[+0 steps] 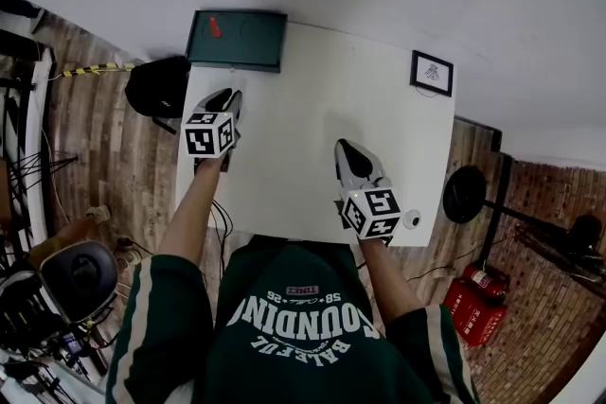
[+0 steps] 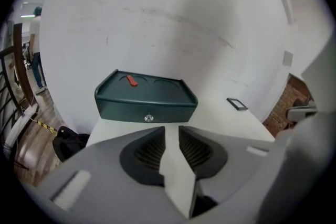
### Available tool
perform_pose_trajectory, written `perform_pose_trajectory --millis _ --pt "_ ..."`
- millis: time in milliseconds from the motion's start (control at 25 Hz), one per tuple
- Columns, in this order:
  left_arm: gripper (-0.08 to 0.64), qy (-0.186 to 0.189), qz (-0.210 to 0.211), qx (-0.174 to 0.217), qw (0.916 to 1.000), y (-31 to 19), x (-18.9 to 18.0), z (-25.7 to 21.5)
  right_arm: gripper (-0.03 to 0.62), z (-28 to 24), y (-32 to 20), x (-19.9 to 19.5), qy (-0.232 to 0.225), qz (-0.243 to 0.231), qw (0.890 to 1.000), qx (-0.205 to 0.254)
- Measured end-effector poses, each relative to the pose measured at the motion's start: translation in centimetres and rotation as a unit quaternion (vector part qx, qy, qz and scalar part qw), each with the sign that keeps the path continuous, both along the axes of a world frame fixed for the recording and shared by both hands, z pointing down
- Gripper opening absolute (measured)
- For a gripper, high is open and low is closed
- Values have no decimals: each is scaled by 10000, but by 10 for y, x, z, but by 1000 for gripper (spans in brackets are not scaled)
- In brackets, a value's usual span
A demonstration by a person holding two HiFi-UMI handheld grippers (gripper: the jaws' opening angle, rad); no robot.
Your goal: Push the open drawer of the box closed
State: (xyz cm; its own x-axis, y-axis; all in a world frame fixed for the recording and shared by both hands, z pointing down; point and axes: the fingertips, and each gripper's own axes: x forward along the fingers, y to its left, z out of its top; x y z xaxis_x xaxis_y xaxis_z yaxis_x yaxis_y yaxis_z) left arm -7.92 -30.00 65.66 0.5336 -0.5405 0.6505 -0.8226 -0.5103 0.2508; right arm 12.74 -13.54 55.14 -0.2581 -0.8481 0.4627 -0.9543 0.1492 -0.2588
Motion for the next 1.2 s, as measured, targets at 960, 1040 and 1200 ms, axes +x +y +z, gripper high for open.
perform_pose_trajectory --millis 960,1040,1200 --pt "52 681 537 1663 9823 90 -14 -161 -2 -108 0 -30 389 -2 9907 1306" --pt "52 672 570 1721 9811 92 -15 -165 -2 -111 1 -30 419 -5 9900 1348" --pt "52 628 624 1801 9797 100 -16 -167 -2 -112 6 -33 497 -15 9889 1399"
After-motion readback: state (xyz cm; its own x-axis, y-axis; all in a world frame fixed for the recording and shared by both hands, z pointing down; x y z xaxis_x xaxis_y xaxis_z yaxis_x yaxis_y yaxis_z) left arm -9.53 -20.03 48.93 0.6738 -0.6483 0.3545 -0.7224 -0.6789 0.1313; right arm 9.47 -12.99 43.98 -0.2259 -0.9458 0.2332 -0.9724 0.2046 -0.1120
